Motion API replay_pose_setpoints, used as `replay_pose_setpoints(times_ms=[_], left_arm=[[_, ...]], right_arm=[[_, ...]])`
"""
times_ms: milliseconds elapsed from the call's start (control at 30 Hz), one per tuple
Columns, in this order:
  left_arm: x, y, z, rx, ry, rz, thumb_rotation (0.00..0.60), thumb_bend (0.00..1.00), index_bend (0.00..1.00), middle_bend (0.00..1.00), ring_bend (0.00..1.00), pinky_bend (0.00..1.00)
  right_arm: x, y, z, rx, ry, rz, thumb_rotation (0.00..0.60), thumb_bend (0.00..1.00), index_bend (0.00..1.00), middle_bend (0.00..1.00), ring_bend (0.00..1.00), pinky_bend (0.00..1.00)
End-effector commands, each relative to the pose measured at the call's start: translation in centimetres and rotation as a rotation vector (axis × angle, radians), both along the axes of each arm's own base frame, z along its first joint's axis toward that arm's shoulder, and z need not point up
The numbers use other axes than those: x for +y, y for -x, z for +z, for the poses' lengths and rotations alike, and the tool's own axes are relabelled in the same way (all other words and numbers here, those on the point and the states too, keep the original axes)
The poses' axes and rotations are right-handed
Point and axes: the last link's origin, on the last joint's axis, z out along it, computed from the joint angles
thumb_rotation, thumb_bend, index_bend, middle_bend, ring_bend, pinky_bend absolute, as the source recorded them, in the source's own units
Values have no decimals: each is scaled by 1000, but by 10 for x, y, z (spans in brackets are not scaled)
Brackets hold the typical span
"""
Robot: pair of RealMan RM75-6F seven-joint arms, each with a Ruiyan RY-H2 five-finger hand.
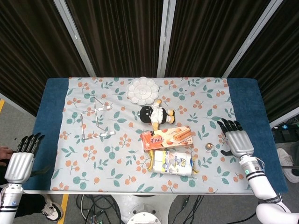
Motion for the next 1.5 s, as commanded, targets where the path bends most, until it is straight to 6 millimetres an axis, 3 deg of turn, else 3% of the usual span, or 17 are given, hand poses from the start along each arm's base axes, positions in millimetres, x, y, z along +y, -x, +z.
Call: replay_pose_setpoints(times_ms=[33,400,1200,1500], left_arm=[[0,2,0,-4,4,2,600,59,53,30,0,15],[0,4,-3,-14,12,0,600,59,53,31,0,16],[-4,8,-7,-22,43,9,600,59,53,31,0,16],[-5,7,-7,-26,38,4,600,59,53,30,0,16]], right_arm=[[-8,-7,-14,28,-37,-2,600,59,105,0,0,0],[-9,-10,-31,68,-58,-16,600,98,324,0,0,0],[-18,-8,-43,55,-80,-30,600,219,447,0,0,0],[-19,-9,-46,57,-88,-24,600,308,465,0,0,0]])
